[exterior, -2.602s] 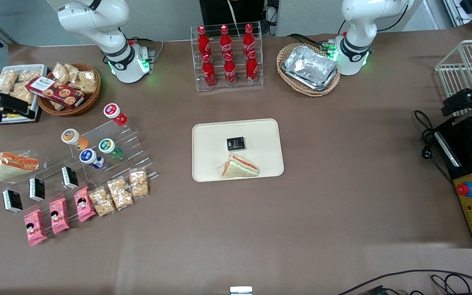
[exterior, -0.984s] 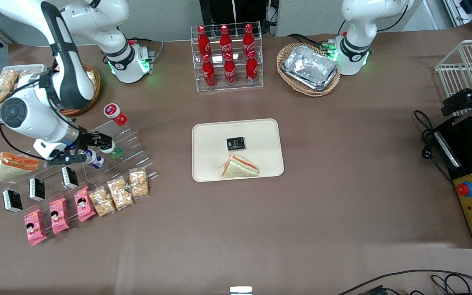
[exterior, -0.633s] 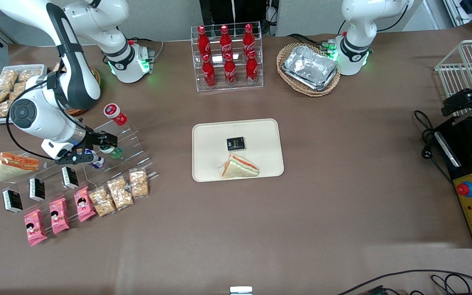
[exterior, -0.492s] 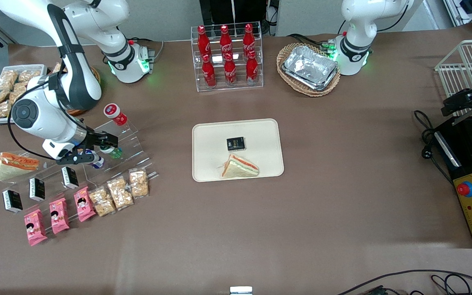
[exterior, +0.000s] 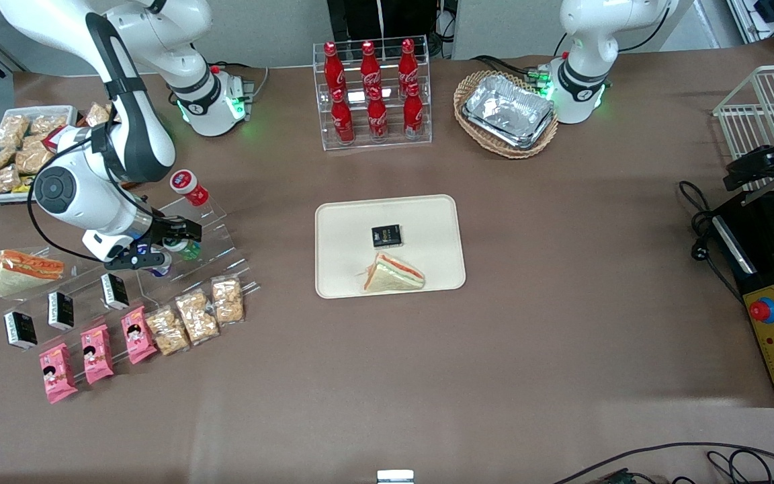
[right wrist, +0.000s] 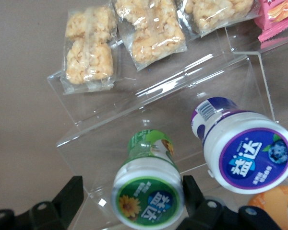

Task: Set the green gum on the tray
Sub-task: 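Close the right gripper on the green gum bottle and lift it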

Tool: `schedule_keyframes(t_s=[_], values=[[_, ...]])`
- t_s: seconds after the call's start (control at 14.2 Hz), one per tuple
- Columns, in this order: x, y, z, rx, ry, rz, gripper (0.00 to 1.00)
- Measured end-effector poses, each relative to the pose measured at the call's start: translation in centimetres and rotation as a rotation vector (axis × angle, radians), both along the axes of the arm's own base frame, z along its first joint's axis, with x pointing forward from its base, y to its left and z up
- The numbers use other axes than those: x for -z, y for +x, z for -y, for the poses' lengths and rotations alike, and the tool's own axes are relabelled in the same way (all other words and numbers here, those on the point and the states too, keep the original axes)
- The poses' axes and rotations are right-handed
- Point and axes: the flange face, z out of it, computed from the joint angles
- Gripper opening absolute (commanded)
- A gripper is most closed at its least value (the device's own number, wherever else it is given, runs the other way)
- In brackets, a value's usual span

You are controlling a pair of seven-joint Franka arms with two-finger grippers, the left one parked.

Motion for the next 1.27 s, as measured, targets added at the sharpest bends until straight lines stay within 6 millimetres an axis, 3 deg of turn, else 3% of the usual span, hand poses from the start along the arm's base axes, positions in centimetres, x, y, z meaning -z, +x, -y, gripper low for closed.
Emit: schedule_keyframes(t_s=[0.07,0.28,0.63,0.77,0.98,1.27], values=[[0.0,0.0,0.0,0.000,0.000,0.003,0.34],[0.0,0.1,0.0,0.000,0.000,0.005,0.05],[-0.1,0.1,0.0,-0.003,0.000,0.007,0.00],[-1.1,0.8,-0.1,-0.015,0.003,0.022,0.00],[-5.8,2.8,-0.3,-0.043,0.012,-0.010,0.00],[-16.4,5.0,-0.5,-0.066,0.020,-0.039,0.00]])
